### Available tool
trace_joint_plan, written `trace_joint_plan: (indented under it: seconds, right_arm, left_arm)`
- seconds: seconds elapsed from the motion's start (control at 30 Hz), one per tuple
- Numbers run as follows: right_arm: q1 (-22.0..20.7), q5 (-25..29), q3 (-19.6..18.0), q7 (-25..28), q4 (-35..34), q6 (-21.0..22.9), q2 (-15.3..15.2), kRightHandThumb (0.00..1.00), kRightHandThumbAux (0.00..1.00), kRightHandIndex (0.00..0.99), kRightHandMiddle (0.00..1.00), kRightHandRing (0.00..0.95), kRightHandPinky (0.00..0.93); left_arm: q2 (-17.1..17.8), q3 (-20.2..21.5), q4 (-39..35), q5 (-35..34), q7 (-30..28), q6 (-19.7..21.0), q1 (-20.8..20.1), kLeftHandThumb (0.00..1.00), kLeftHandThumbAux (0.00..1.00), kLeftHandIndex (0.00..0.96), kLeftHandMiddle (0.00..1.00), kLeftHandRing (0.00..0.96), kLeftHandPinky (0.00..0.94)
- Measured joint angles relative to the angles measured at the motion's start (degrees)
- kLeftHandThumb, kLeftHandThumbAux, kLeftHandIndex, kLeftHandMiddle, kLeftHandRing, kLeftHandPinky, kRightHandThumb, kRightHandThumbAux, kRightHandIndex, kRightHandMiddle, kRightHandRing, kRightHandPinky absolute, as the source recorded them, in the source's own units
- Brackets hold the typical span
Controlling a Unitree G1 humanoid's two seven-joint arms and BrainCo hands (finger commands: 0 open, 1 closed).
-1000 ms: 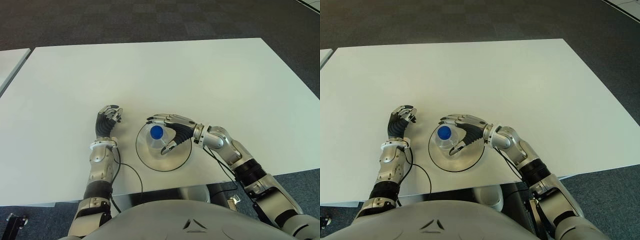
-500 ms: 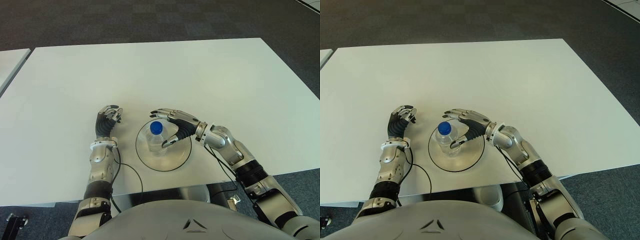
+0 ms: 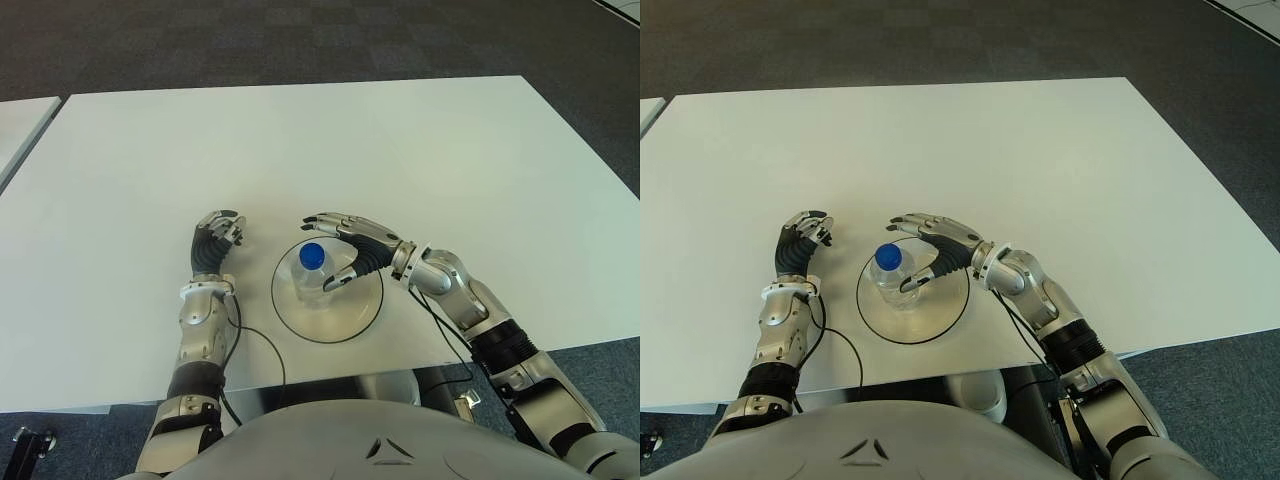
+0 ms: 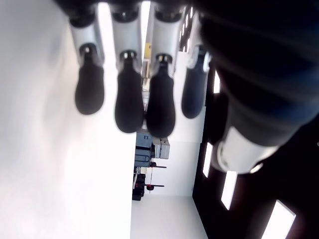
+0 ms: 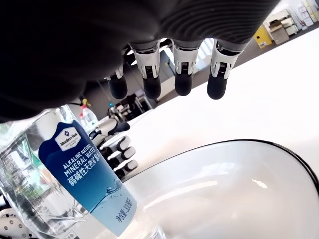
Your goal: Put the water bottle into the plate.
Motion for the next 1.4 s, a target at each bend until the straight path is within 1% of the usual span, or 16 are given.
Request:
trace_joint_plan:
  seconds: [0.17,0.33,0.57,0.73,0.9,1.2,1.33,1.4]
  right_arm:
    - [0.0,0.1,-0.5,-0.1,-0.1,0.0,-0.1,0.388,0.274,0.0,0.0,0.0,0.0]
    - [0.2,1.5,-1.9,-0.1,-0.5,0.0,-0.1,0.373,0.264,0.0,0.0,0.0,0.0]
    - [0.7,4.9,-3.7,0.0,-0.9,0.0,0.1,0.407,0.235,0.0,0.0,0.0,0.0]
    - [1.3,7.6,-5.6,0.0,-1.5,0.0,0.0,0.418,0.223,0.0,0.0,0.0,0.0]
    - [1.9,9.0,-7.1,0.0,-2.0,0.0,-0.1,0.421,0.21,0.0,0.0,0.0,0.0]
    - [2.5,11.7,-10.8,0.2,-3.2,0.8,-0.4,0.453,0.199,0.0,0.0,0.0,0.0]
    - [2.9,15.1,-12.6,2.1,-4.1,1.3,-1.0,0.488,0.207,0.0,0.0,0.0,0.0]
    - [3.1,17.2,-13.8,2.9,-4.6,1.6,-1.5,0.494,0.212,0.0,0.0,0.0,0.0]
  left_arm:
    - [0.4,0.0,0.6,0.0,-0.7,-0.8,0.0,0.706,0.716,0.435,0.685,0.683,0.668]
    - [0.8,-0.1,0.8,0.0,-1.0,-1.0,0.0,0.706,0.716,0.435,0.685,0.683,0.666]
    - [1.4,-0.3,1.3,0.0,-1.1,-1.1,-0.2,0.705,0.717,0.435,0.698,0.697,0.693]
    - [1.7,-0.4,1.2,0.0,-1.1,-0.3,-0.2,0.706,0.716,0.435,0.701,0.696,0.681]
    - [1.9,-0.7,1.2,0.6,-1.1,-0.3,-0.2,0.706,0.717,0.435,0.696,0.69,0.675]
    - [2.2,-1.4,1.5,0.7,-1.1,-1.1,-0.3,0.705,0.717,0.435,0.708,0.701,0.701]
    - [2.2,-1.6,1.5,0.6,-1.1,-1.1,-0.3,0.705,0.717,0.435,0.704,0.695,0.679]
    - [2.2,-1.5,1.4,0.4,-1.1,-0.4,-0.3,0.706,0.716,0.435,0.7,0.691,0.673]
